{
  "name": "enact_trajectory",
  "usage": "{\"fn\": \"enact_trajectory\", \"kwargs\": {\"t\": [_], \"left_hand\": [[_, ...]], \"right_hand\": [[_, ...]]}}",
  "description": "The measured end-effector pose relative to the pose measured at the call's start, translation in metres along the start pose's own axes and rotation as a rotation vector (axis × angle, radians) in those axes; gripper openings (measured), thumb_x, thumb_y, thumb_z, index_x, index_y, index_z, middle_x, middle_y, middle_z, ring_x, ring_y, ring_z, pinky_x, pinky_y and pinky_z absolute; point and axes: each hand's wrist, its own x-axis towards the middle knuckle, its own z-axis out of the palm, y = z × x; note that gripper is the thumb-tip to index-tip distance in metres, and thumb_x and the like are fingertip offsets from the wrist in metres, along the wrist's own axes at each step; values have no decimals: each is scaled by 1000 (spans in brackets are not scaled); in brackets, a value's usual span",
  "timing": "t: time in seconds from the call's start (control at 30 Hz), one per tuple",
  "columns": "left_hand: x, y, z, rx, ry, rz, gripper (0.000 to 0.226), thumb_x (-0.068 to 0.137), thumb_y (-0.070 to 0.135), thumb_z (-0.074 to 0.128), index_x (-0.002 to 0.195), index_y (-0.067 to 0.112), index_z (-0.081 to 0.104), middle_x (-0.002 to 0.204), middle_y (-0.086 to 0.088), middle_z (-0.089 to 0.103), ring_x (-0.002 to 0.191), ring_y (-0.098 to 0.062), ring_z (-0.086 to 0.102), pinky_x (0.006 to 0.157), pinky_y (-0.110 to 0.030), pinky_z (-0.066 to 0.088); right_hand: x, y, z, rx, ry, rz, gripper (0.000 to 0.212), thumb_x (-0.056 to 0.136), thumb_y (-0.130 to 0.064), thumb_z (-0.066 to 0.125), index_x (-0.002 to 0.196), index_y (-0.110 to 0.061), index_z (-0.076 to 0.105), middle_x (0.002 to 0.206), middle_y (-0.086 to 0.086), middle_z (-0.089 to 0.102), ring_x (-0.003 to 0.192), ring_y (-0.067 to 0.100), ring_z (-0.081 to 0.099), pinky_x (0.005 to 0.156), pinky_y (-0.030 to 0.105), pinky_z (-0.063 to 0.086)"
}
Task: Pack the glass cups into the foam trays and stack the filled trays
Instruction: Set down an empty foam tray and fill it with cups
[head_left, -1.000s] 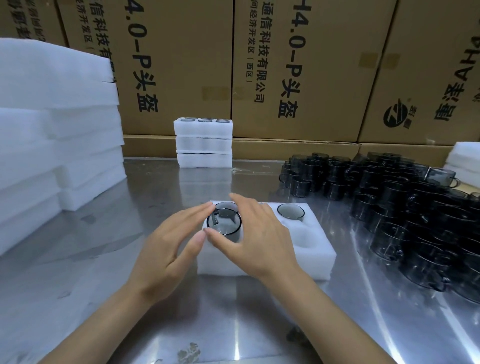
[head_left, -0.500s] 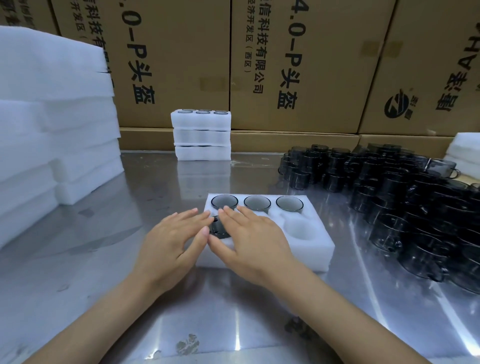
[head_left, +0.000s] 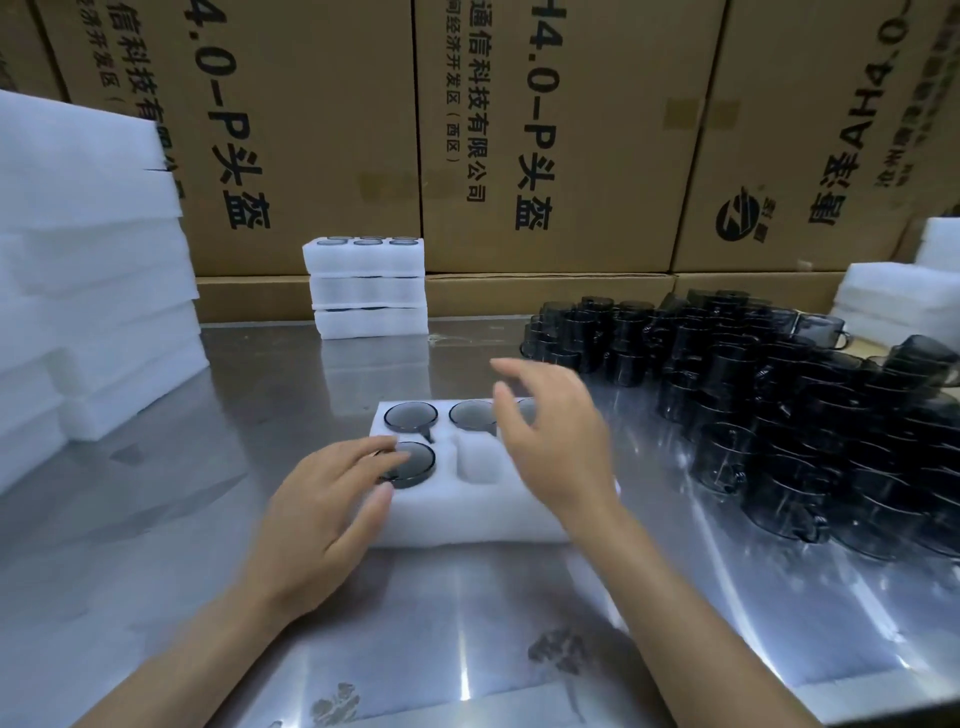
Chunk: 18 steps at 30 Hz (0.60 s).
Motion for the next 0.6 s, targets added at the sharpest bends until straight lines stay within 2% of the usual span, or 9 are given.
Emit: {"fn": "enact_trajectory", "kwargs": {"t": [0.07,0.13,0.23,0.3,0.4,0.5,0.6], "left_hand": [[2,3,7,90,-24,103,41,87,38,46,111,13,68,119,5,63,111,-11,53,96,-27,37],[4,4,13,135,-18,119,41,81,40,54,105,11,69,109,3,67,103,-14,56,92,-25,39],[6,0,16,157,-17,100,39,80,42,56,101,12,68,99,4,67,94,-17,60,86,-24,40],[7,-1,17,168,-17,105,37,81,43,56,99,14,67,94,5,66,91,-18,60,83,-26,41],[9,-1,19,183,-8,100,35,80,44,56,95,14,67,88,6,64,85,-17,59,79,-26,41],[11,0,19,198,1,88,33,78,44,58,90,14,67,83,6,62,81,-18,58,75,-30,43],[12,1,19,211,0,73,32,76,43,59,86,13,66,78,4,61,77,-21,58,70,-34,45]], "right_hand": [[20,28,-16,-33,63,226,32,91,-28,49,122,-26,59,126,-11,58,120,10,45,90,24,35],[32,53,-27,-129,52,369,38,91,-28,49,128,-21,54,139,-3,47,124,19,44,93,33,37],[44,81,-39,-317,4,497,44,92,-26,50,135,-16,45,155,5,19,130,30,37,92,42,39],[51,96,-48,-465,12,506,46,91,-20,52,136,-17,43,156,10,10,130,34,32,90,44,40],[63,113,-57,-762,-10,478,49,87,-13,55,134,-24,44,151,16,14,130,36,24,98,44,32],[74,125,-62,-991,-122,561,48,88,-19,56,133,-27,41,142,20,28,131,37,20,105,44,24],[78,135,-61,-1111,-188,568,45,89,-17,53,132,-20,38,138,22,37,133,38,21,106,45,24]]}}
